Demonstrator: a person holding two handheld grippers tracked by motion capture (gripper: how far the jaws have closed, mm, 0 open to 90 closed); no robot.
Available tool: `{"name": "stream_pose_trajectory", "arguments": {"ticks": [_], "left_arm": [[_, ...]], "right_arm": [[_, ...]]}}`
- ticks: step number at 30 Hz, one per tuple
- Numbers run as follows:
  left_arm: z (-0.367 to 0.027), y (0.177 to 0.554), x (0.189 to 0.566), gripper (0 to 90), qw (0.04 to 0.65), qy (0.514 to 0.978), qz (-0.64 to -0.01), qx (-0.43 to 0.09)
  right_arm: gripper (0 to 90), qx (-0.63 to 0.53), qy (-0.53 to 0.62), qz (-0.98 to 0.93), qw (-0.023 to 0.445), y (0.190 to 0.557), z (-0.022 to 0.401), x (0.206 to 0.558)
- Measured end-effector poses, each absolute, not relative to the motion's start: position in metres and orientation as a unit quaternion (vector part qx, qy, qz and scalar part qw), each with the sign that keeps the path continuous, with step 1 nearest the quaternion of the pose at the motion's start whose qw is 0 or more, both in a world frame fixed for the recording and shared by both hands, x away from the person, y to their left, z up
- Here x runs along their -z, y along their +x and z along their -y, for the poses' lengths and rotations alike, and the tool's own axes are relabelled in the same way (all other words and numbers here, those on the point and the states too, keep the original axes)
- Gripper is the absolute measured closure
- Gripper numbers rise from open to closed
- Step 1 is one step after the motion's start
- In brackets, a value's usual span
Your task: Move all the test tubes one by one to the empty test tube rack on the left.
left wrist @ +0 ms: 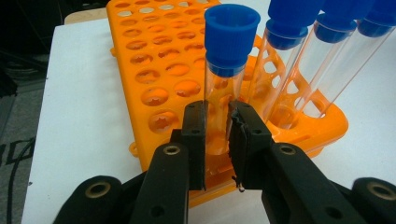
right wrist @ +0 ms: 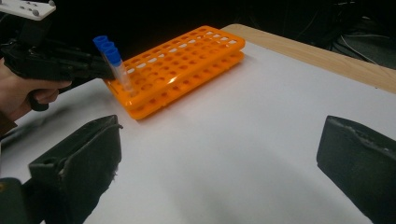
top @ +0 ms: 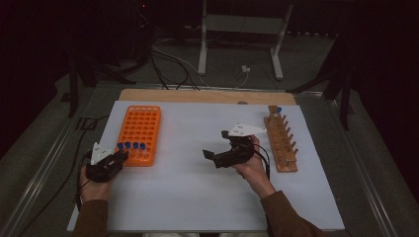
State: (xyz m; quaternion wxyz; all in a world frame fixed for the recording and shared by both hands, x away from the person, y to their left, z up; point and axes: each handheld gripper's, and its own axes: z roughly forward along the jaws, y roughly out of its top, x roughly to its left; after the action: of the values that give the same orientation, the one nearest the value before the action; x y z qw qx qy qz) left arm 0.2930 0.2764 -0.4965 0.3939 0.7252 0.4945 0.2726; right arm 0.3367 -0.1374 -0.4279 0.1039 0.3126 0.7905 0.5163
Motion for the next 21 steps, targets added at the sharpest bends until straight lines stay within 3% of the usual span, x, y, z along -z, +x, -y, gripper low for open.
{"name": "stream_pose_trajectory", "arguments": {"ticks": [6, 15, 21], "left_arm": [[-0.279, 0.292, 0.496, 75.9, 0.402, 0.720, -0.501, -0.262], [-0.289, 0.283, 0.491, 54.3, 0.424, 0.697, -0.520, -0.255], [-0.288, 0.273, 0.484, 44.7, 0.447, 0.686, -0.515, -0.254]], "right_arm": [[0.2, -0.517, 0.313, -0.790, 0.104, 0.337, 0.137, 0.428], [0.2, -0.515, 0.316, -0.789, 0.109, 0.339, 0.141, 0.427], [0.2, -0.513, 0.322, -0.787, 0.117, 0.342, 0.146, 0.424]]}}
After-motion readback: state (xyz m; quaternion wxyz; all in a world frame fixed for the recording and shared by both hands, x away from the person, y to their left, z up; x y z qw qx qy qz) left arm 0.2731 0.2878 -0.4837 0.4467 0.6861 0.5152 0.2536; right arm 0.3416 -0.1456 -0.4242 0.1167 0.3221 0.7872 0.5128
